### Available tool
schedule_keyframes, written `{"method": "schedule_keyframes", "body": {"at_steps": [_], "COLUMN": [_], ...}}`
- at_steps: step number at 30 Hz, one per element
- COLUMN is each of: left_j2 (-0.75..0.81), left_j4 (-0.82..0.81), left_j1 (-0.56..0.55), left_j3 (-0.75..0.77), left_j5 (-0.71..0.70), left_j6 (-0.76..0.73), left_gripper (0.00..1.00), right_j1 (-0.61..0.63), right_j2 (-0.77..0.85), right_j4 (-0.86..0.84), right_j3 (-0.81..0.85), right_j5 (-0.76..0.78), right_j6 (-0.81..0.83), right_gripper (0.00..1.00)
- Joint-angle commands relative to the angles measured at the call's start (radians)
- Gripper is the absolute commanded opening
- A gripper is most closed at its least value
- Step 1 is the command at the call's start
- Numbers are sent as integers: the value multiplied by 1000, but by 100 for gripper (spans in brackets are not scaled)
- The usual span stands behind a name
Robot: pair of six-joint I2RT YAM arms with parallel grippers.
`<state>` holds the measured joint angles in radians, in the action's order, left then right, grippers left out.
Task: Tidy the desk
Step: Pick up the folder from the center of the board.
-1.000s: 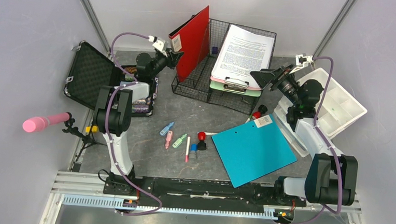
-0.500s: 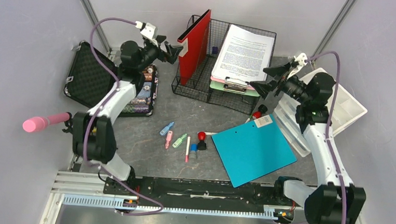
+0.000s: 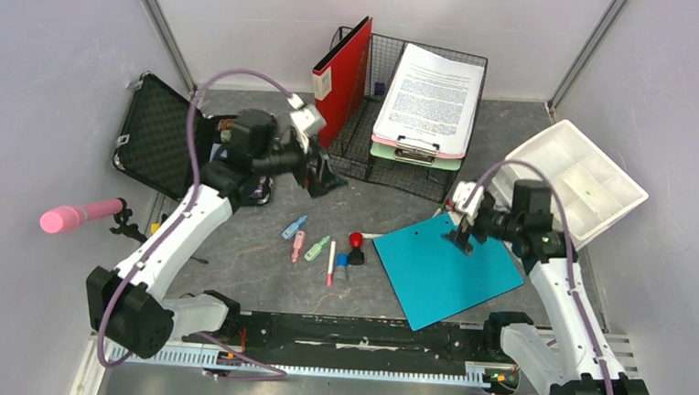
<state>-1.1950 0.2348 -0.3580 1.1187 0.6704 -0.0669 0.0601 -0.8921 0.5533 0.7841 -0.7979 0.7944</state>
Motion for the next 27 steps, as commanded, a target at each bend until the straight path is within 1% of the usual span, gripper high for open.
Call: {"method": "schedule_keyframes", "body": {"at_steps": [1, 5, 8, 11, 12, 14, 16, 17, 21, 27], "left_j2": [-82, -206, -336, -479, -520, -576, -610, -623, -670, -723], "left_j4": [132, 75, 4, -62, -72, -98, -128, -147, -180, -198], "left_j1": [-94, -218, -294, -333, -343, -364, -381, -387, -397, -402], "left_j3": [-63, -78, -53, 4, 23, 51, 62, 63, 84, 119], "left_j5": [143, 143, 102, 67, 75, 50, 28, 18, 1, 45], "left_j6": [-49, -84, -51, 24, 39, 56, 57, 84, 116, 159], "left_gripper": [100, 100, 98, 97, 96, 96, 97, 97, 99, 100], "right_j1": [25, 38, 47, 49, 50, 50, 50, 50, 50, 50], "right_j2": [41, 71, 108, 141, 154, 186, 221, 241, 299, 337], "right_j4": [118, 108, 133, 192, 209, 255, 301, 318, 387, 502], "right_j3": [-144, -261, -316, -333, -335, -338, -342, -345, -355, -336], "right_j5": [116, 189, 229, 274, 286, 314, 344, 365, 419, 449], "right_j6": [246, 291, 334, 379, 394, 428, 464, 479, 541, 614], "right_gripper": [92, 89, 89, 89, 89, 89, 89, 89, 89, 89]}}
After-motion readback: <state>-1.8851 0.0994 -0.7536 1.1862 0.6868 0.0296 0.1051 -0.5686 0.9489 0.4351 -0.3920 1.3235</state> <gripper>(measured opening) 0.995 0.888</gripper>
